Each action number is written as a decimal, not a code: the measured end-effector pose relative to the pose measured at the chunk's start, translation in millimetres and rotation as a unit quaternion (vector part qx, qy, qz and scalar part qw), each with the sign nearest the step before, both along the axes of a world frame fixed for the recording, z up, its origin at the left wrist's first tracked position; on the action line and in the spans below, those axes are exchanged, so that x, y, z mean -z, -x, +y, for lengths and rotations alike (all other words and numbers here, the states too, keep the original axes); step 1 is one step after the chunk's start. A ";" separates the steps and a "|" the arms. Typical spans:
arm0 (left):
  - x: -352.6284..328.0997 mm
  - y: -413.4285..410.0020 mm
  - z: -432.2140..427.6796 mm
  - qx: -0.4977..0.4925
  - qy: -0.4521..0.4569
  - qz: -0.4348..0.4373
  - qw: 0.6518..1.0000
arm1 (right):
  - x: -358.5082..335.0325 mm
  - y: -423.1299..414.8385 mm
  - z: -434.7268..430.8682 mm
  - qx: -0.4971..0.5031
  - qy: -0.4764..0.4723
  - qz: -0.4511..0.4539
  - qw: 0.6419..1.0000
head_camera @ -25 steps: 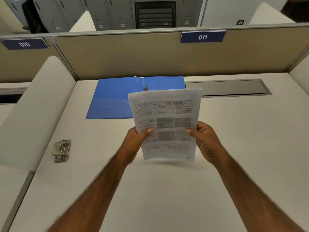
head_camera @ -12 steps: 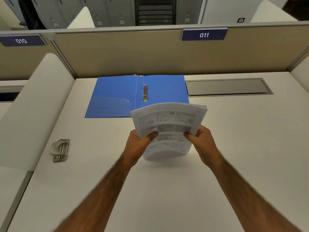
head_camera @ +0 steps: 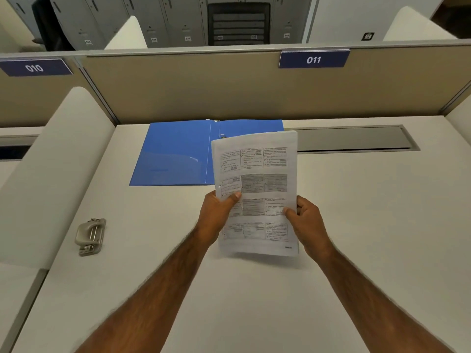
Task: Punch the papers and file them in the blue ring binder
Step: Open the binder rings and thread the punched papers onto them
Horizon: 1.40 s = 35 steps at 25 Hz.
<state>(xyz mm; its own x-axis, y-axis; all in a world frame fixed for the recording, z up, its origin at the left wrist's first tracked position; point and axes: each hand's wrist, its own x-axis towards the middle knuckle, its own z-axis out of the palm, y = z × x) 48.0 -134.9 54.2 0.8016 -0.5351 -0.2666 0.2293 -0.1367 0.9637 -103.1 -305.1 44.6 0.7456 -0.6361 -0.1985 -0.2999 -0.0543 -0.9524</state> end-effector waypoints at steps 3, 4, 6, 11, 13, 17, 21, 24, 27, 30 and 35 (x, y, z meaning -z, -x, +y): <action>6.4 -33.8 -22.0 -0.011 -0.089 -0.072 0.993 | -4.4 -12.7 -19.7 0.035 0.005 0.001 0.999; 11.7 -48.9 -28.8 -0.030 -0.130 -0.112 0.985 | -5.3 -15.6 -26.9 0.051 0.000 0.005 0.999; 25.7 -83.2 -40.3 -0.045 -0.203 -0.197 0.958 | -2.2 -19.9 -42.3 0.072 -0.002 0.023 0.997; 61.5 -146.4 -61.9 0.016 -0.295 -0.243 0.924 | 22.1 -24.9 -70.5 0.098 -0.009 0.075 0.992; 69.1 -158.8 -73.3 0.006 -0.304 -0.258 0.917 | 30.5 -27.1 -76.8 0.105 -0.014 0.086 0.991; 70.4 -182.0 -82.5 -0.032 -0.283 -0.297 0.911 | 38.9 -36.1 -83.4 0.103 -0.023 0.092 0.990; 71.6 -199.4 -88.7 0.023 -0.359 -0.324 0.875 | 37.1 -47.4 -91.2 0.096 -0.032 0.094 0.990; 65.7 -188.5 -83.4 0.048 -0.376 -0.333 0.863 | 30.4 -58.7 -101.2 0.095 -0.033 0.089 0.991; 63.1 -155.8 -71.3 0.081 -0.380 -0.345 0.855 | 24.9 -65.5 -110.6 0.090 -0.037 0.093 0.991; 57.2 -115.2 -59.5 0.109 -0.387 -0.370 0.838 | 27.5 -59.4 -111.1 0.086 -0.048 0.111 0.989; 48.4 -63.8 -40.7 0.162 -0.412 -0.392 0.806 | 37.0 -34.2 -96.0 0.070 -0.052 0.141 0.986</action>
<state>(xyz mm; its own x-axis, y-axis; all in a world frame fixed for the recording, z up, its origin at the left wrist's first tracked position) 111.9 -175.6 5.8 0.7501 -0.6506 -0.1184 -0.5828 -0.7350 0.3466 -68.9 -401.1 7.6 0.5583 -0.6936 -0.4552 -0.5514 0.0997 -0.8282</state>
